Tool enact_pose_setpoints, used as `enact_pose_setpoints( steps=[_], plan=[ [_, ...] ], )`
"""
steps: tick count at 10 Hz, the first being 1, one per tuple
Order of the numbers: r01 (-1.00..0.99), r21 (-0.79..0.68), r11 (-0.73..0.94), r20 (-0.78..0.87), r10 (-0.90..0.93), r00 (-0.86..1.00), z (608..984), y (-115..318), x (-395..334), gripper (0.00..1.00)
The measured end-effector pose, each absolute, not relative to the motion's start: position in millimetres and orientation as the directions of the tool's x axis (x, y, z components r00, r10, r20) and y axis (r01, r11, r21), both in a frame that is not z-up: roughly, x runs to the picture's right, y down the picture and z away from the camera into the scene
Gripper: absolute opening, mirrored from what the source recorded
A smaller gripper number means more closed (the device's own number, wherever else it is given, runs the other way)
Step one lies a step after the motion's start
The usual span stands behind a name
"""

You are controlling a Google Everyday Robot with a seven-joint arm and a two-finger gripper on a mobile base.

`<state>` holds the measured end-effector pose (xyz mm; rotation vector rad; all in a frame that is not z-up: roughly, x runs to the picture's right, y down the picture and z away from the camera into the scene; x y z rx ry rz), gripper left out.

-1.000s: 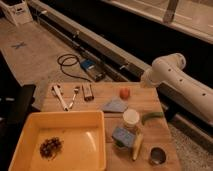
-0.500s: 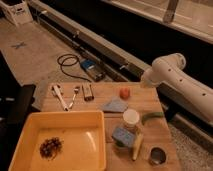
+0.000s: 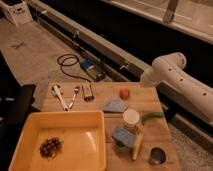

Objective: Place fork in table surface

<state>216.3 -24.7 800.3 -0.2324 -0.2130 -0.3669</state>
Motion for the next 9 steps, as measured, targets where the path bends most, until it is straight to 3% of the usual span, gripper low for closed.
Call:
enact_pose_setpoints(
  steps=[5,9],
  plan=[
    [0.672,-0.074,0.737,0.357,-0.609,0.708,793.9,-37.5,92.4,0.29],
    [0.751,-0.029,0.66,0.403,-0.68,0.613,788.8,-31.9,40.5,0.29]
  ],
)
